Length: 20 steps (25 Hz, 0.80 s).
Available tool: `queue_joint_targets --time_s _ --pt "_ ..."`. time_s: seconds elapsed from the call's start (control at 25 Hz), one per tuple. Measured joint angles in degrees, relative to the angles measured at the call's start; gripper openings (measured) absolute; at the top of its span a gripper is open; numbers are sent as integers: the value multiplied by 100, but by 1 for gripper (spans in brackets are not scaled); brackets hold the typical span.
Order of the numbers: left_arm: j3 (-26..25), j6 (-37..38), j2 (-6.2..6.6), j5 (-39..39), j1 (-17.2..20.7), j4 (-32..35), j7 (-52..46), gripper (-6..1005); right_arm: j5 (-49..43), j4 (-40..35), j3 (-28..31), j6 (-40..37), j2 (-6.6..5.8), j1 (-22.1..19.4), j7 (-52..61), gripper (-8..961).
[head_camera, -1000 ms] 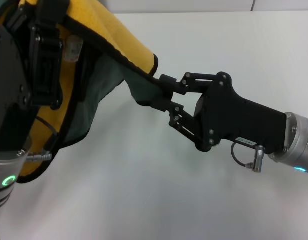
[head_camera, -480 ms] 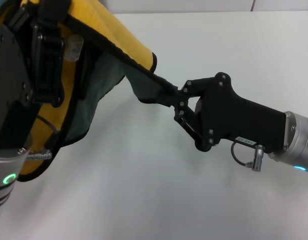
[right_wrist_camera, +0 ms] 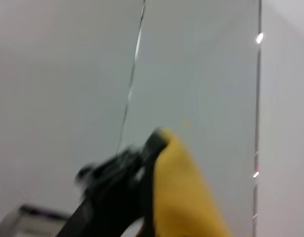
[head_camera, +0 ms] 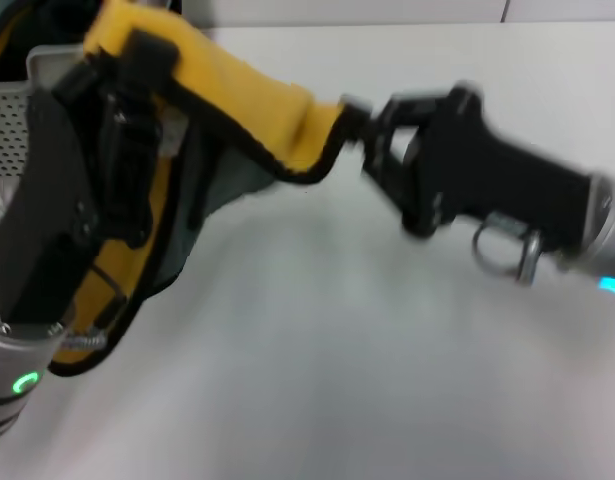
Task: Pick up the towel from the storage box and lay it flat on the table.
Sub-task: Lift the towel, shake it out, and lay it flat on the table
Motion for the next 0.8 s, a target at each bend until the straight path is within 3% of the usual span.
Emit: queue_joint_targets --time_s 0.16,0.36,0.48,0.8 --pt "126 -56 -4 1 29 -492 -294 159 -299 -581 847 -10 -53 -71 313 6" --pt "279 -671 -8 23 58 -730 -762 164 -882 -1241 1872 -47 17 -84 1001 6" --pt "453 -1028 1 85 -28 -714 -846 368 -976 -1526 2047 -269 20 18 1253 6" --pt "705 -2262 3 175 -436 -741 -813 559 -1189 -2050 2039 -705 36 117 1300 7"
